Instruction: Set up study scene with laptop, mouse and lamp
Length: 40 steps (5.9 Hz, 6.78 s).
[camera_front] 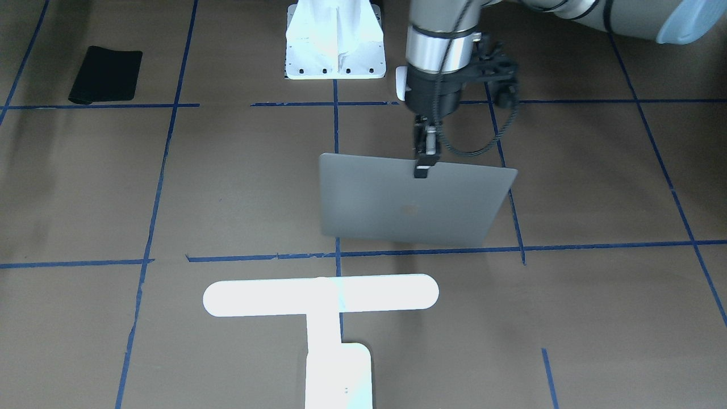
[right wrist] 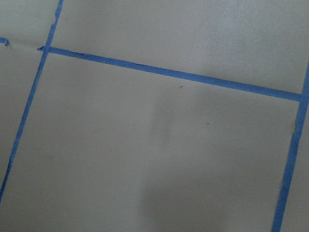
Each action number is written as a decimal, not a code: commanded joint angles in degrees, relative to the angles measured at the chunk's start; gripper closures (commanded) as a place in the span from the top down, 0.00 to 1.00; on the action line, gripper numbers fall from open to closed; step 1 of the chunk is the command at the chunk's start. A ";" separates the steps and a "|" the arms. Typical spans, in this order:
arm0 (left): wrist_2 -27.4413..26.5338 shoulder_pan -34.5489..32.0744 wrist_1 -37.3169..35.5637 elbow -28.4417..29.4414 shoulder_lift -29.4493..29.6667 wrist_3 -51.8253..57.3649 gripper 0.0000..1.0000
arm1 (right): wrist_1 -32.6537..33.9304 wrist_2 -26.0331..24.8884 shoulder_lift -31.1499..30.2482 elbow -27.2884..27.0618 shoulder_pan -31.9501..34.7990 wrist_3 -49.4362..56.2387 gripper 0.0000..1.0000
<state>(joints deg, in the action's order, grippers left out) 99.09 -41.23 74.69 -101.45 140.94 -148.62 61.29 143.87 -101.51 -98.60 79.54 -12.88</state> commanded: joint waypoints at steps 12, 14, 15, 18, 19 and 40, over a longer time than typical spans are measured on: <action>-5.58 3.97 8.38 10.85 2.67 -7.85 1.00 | -0.11 -0.34 0.43 -0.36 -3.84 -10.52 1.00; -0.95 3.70 3.30 -11.54 -10.87 5.54 1.00 | -10.51 -9.16 0.53 -5.09 -16.37 -37.43 1.00; -0.40 3.44 1.71 -18.71 -15.30 13.27 1.00 | -11.27 -16.09 0.27 -8.85 -25.14 -47.31 1.00; 1.89 2.56 1.69 -21.95 -20.44 19.86 1.00 | -11.27 -25.03 -12.86 -18.01 -37.86 -51.28 0.99; 1.89 2.30 1.69 -21.86 -20.45 19.86 1.00 | -13.54 -24.86 -16.92 -17.94 -38.49 -51.46 0.95; 1.98 -0.08 1.52 -25.38 -23.08 19.85 1.00 | -28.64 -10.28 -11.68 -15.93 -32.21 -63.76 0.00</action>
<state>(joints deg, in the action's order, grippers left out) 101.07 -41.29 76.20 -126.88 117.93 -128.80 29.07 132.58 -119.16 -114.33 43.24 -76.62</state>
